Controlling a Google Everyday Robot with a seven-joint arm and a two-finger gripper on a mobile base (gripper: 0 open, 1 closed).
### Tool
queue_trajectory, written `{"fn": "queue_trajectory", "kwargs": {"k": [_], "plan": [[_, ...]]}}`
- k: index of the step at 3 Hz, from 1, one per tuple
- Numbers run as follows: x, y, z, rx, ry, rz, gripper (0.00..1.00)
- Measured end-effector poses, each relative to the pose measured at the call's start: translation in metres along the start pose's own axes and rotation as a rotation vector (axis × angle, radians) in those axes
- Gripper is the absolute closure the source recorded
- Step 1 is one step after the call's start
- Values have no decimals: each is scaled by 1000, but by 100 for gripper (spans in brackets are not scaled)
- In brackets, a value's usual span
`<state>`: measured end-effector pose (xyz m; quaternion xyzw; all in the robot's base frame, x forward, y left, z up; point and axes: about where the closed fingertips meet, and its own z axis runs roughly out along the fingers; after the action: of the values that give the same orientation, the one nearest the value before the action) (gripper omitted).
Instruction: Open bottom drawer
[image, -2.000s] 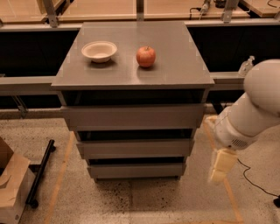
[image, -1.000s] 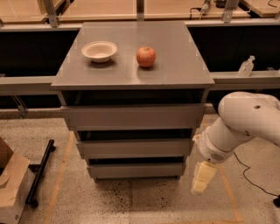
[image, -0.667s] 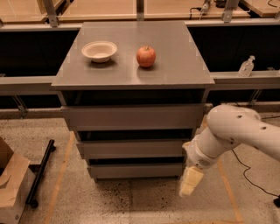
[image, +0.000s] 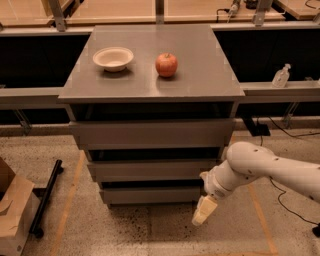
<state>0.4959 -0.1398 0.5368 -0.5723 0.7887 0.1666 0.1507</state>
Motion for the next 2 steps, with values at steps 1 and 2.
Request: {"fn": "queue_trajectory", "kwargs": {"k": [1,2], "plan": [[3,4,9,-17,0,6,0],[7,1,16,-21,-31,18,0]]}}
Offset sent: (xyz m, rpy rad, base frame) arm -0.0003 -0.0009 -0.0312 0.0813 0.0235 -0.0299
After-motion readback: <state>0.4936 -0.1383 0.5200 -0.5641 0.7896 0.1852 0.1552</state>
